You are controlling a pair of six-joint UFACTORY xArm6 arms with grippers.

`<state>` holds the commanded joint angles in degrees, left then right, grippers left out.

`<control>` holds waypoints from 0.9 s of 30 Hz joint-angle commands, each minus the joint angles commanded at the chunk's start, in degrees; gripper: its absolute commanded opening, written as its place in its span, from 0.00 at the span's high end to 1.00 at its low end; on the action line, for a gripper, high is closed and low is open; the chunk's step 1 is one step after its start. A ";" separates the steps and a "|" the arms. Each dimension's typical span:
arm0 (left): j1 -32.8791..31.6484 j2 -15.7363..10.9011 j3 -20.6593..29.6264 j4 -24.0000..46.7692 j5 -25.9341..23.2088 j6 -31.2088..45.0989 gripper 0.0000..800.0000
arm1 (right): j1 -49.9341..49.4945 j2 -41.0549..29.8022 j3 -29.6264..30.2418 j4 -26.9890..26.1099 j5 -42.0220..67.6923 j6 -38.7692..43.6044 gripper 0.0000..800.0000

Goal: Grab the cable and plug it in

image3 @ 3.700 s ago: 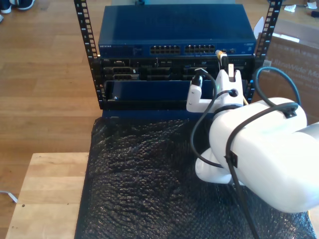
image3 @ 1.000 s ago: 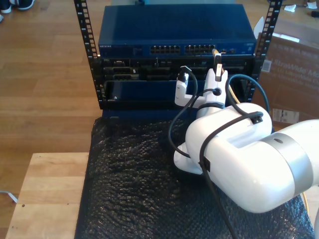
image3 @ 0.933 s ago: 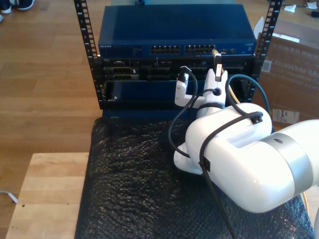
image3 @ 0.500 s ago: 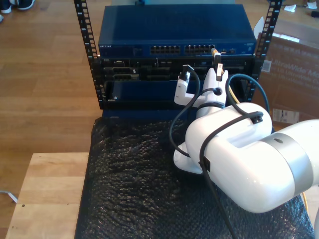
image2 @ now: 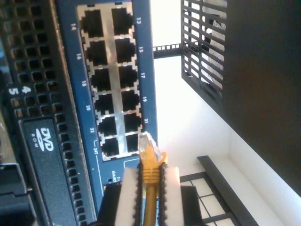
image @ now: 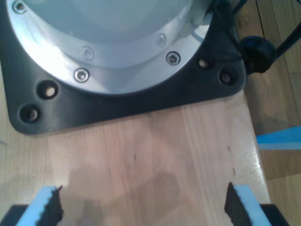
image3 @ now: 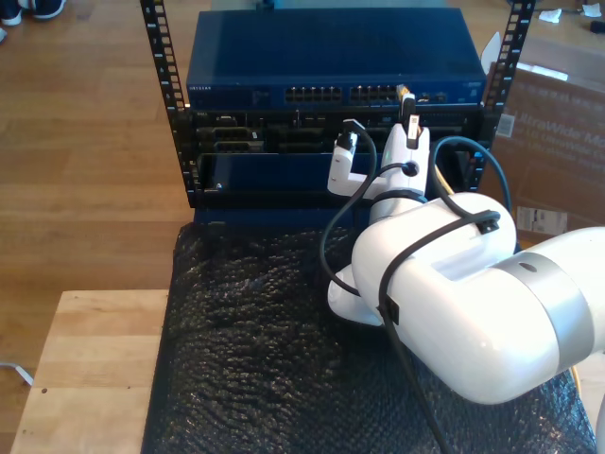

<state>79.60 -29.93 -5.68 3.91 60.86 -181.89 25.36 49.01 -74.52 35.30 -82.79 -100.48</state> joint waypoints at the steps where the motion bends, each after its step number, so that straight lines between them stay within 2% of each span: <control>1: 0.00 0.00 0.00 0.00 0.00 0.00 0.00 | 0.00 0.00 0.00 0.00 0.00 0.00 1.00; 27: 0.00 0.00 0.00 -0.09 0.00 0.00 0.00 | -0.35 1.32 -1.32 -0.35 0.18 -0.09 1.00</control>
<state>79.60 -29.93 -5.68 3.82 60.86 -181.89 25.01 50.33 -75.84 34.95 -82.62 -100.57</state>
